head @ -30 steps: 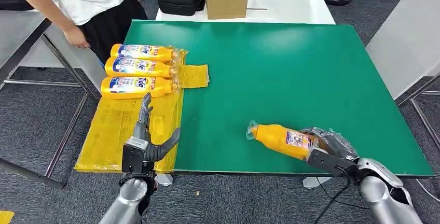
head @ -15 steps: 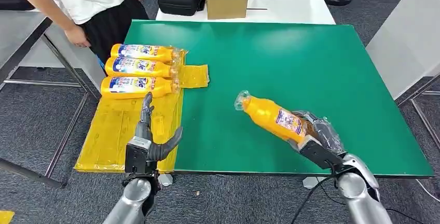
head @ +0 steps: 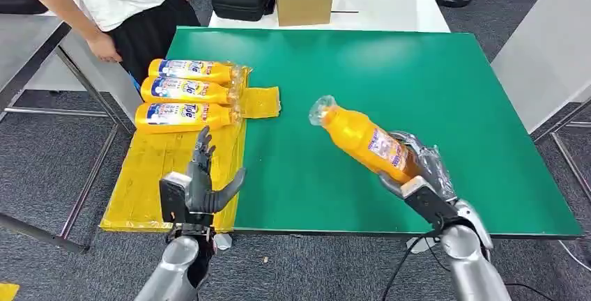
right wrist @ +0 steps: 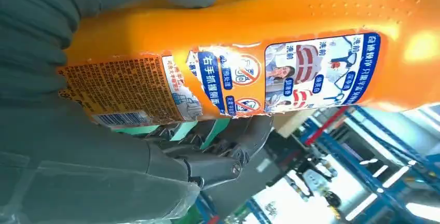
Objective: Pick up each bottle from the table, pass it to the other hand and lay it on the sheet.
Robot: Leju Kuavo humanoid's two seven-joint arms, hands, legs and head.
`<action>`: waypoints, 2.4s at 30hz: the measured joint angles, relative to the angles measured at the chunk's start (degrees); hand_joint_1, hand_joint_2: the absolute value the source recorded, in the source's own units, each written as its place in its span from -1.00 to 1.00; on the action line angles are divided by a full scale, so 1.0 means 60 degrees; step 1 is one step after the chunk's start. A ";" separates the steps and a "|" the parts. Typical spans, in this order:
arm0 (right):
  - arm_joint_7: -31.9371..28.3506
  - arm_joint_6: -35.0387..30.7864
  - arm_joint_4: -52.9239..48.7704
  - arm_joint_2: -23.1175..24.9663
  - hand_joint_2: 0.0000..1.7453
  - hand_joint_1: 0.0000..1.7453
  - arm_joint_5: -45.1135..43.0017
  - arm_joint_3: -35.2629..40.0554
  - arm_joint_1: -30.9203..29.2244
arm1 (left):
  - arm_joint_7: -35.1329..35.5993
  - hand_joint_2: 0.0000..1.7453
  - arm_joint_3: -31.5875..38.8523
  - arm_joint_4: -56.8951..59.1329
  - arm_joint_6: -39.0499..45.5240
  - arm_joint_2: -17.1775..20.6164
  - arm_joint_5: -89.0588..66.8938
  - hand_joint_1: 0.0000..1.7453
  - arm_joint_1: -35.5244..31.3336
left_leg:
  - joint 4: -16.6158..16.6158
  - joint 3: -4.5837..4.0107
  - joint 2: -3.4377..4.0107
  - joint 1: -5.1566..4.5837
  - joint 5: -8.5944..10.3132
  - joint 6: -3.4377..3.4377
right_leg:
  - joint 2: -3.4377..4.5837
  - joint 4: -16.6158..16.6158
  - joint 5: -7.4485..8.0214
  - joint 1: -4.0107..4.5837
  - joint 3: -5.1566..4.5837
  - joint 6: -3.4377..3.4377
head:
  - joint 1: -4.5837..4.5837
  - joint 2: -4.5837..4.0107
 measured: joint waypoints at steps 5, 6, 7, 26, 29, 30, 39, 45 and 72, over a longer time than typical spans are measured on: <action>-0.0114 -0.0502 0.0851 0.0763 1.00 1.00 0.0488 0.0771 -0.0587 | 0.0663 1.00 -0.0004 0.0462 -0.2332 0.0084 0.1130 -1.00 -0.0336 | -0.0002 0.0003 0.0004 0.0008 0.0013 -0.0015 | 0.0003 0.0004 0.0003 0.0007 -0.0001 -0.0003 | 0.0000 0.0000; -0.0103 -0.0536 0.1030 0.0980 1.00 1.00 0.0579 0.0969 -0.0711 | 0.0719 1.00 -0.0004 0.0528 -0.2469 0.0102 0.1171 -1.00 -0.0422 | -0.0001 0.0002 0.0003 0.0012 0.0017 -0.0021 | 0.0003 0.0005 0.0003 0.0011 -0.0002 -0.0004 | 0.0004 0.0000; -0.0069 -0.0536 0.1181 0.1108 1.00 1.00 0.0616 0.1109 -0.0818 | 0.0810 1.00 -0.0004 0.0573 -0.2575 0.0120 0.1197 -1.00 -0.0495 | -0.0001 0.0002 0.0001 0.0014 0.0017 -0.0021 | 0.0002 0.0006 0.0003 0.0012 -0.0002 -0.0004 | 0.0004 0.0000; -0.0470 0.0047 0.4765 0.2219 1.00 1.00 0.0685 0.2926 -0.2252 | 0.1804 1.00 -0.0014 0.1006 -0.4371 0.0736 0.2468 -1.00 -0.1483 | 0.0000 -0.0002 -0.0007 0.0013 0.0021 -0.0018 | -0.0002 0.0007 0.0002 0.0010 -0.0005 -0.0004 | 0.0004 0.0000; -0.0474 0.0047 0.4892 0.2219 1.00 1.00 0.0682 0.2995 -0.2272 | 0.1804 1.00 -0.0015 0.1079 -0.4374 0.0776 0.2468 -1.00 -0.1504 | 0.0000 -0.0002 -0.0007 0.0012 0.0021 -0.0018 | -0.0001 0.0007 0.0002 0.0010 -0.0005 -0.0004 | 0.0007 0.0000; -0.0474 0.0047 0.4926 0.2219 1.00 1.00 0.0682 0.3010 -0.2284 | 0.1804 1.00 -0.0015 0.1101 -0.4374 0.0787 0.2468 -1.00 -0.1516 | 0.0000 -0.0002 -0.0007 0.0012 0.0021 -0.0018 | -0.0002 0.0006 0.0002 0.0009 -0.0006 -0.0004 | 0.0004 0.0000; -0.0492 0.0222 0.5141 0.2226 1.00 1.00 0.0685 0.3152 -0.2312 | 0.1779 1.00 -0.0011 0.1206 -0.4360 0.0841 0.2486 -1.00 -0.1591 | 0.0001 0.0000 -0.0006 0.0012 0.0021 -0.0018 | -0.0001 0.0006 0.0003 0.0010 -0.0006 -0.0004 | 0.0004 0.0000; -0.0492 0.0105 0.5221 0.2197 1.00 1.00 0.0692 0.3228 -0.2283 | 0.1775 1.00 -0.0029 0.1370 -0.4466 0.0841 0.2581 -1.00 -0.1725 | 0.0002 -0.0001 -0.0005 0.0012 0.0021 -0.0018 | -0.0001 0.0006 0.0003 0.0009 -0.0008 -0.0004 | 0.0004 0.0000; -0.0099 -0.1628 0.5170 0.2241 1.00 1.00 0.1555 0.3185 -0.2252 | 0.2132 1.00 -0.0204 0.1181 -0.5063 0.0823 0.3612 1.00 -0.1523 | 0.0002 -0.0002 -0.0006 0.0012 0.0021 -0.0018 | -0.0001 0.0006 0.0003 0.0010 -0.0008 -0.0004 | 0.0004 0.0000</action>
